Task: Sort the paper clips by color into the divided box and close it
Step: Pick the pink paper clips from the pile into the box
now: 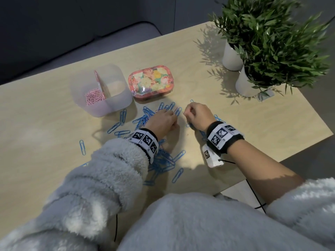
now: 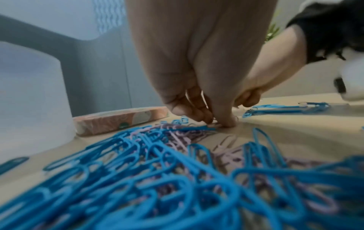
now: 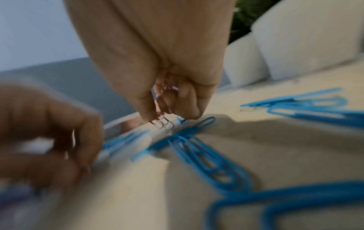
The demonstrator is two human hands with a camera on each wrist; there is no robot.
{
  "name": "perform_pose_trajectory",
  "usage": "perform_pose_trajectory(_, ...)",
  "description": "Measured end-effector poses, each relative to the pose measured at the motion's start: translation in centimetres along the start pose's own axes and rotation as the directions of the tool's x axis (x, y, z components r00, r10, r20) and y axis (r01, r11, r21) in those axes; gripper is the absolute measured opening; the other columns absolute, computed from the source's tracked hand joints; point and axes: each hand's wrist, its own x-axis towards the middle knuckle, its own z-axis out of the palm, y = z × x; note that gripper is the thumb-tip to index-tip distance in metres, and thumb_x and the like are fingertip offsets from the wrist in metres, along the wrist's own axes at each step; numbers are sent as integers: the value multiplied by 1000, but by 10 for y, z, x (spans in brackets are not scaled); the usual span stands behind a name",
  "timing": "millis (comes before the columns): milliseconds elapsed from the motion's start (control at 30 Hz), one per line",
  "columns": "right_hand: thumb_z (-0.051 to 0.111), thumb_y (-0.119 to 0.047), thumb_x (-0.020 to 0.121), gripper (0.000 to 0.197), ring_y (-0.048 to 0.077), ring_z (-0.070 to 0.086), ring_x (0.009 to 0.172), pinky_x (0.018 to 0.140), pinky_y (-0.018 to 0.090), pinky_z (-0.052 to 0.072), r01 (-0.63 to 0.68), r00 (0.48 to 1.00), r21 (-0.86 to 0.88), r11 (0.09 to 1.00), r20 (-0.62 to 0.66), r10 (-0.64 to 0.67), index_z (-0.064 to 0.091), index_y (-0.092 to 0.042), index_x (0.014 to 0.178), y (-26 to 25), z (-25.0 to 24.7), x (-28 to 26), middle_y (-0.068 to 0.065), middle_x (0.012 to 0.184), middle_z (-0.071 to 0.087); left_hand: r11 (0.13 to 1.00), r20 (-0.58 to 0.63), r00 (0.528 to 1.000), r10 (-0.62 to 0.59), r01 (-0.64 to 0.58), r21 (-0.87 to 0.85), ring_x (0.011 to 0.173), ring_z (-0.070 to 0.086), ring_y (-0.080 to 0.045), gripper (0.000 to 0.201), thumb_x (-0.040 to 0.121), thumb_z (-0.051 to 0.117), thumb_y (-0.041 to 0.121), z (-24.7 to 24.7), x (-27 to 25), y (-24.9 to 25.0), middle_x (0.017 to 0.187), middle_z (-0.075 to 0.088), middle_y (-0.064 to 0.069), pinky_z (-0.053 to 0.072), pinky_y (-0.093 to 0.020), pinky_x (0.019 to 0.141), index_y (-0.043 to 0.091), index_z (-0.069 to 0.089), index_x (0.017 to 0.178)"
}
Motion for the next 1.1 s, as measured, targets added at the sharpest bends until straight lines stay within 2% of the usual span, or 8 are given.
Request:
perform_pose_trajectory(100,47,-5,93,17,2,52,47,48,12,40,-113,992,480,870,12,122,59,-2,81,-1,-14,2,6,66,53,992,49,999,14,-20,121,107,49,-27,24,96,43,22,4,1,-3,117,55,-10,37,-34,93,7,55,111)
perform_pose_trajectory(200,43,-12,98,26,5,39,33,36,14,32,-262,963,811,523,183,199,50,-10,73,2,-29,-2,9,64,46,1000,29,1000,-2,1,30,103,52,-27,18,94,47,18,3,3,-2,109,60,-10,37,-33,89,7,56,105)
perform_pose_trajectory(400,32,-2,95,26,9,48,39,39,15,37,-361,925,922,139,335,178,55,-9,85,6,-38,-7,-2,49,57,749,-52,938,-343,241,-617,77,54,-19,25,95,43,8,-21,6,-6,90,63,-7,44,-22,71,2,61,111)
perform_pose_trajectory(500,34,-11,88,27,10,37,34,39,14,29,-423,901,856,296,362,239,57,-8,75,-1,-29,-4,-1,46,49,248,136,859,-494,290,-924,56,42,-11,20,96,41,6,-36,11,-8,66,47,-2,33,-18,52,4,60,93)
perform_pose_trajectory(633,55,-15,87,19,7,59,58,54,16,47,-26,998,375,927,61,3,72,-8,89,-14,-5,-4,2,71,67,-230,409,747,-525,338,-913,46,41,-9,26,91,39,15,-47,18,-10,62,43,0,27,-19,45,16,46,66)
perform_pose_trajectory(700,56,-25,88,21,19,64,92,74,26,45,129,987,-55,990,104,-123,71,-23,102,-18,1,-11,2,99,72,-103,384,762,-521,390,-915,46,34,-10,35,94,38,26,-46,21,-9,58,38,3,24,-19,43,18,40,60)
perform_pose_trajectory(833,46,-31,92,27,32,60,107,76,33,44,177,984,-366,914,90,-155,65,-31,112,-11,-4,-28,7,112,68,655,53,871,-489,406,-637,78,56,-26,30,98,35,17,-31,29,-9,85,62,-13,42,-33,73,3,60,88)
perform_pose_trajectory(1100,49,-13,86,17,28,63,86,78,33,48,-129,982,42,991,-134,134,66,-12,85,15,-29,-34,13,89,70,880,24,900,-435,431,-201,99,59,-31,18,93,48,15,-9,45,5,106,64,-14,49,-41,87,6,54,107)
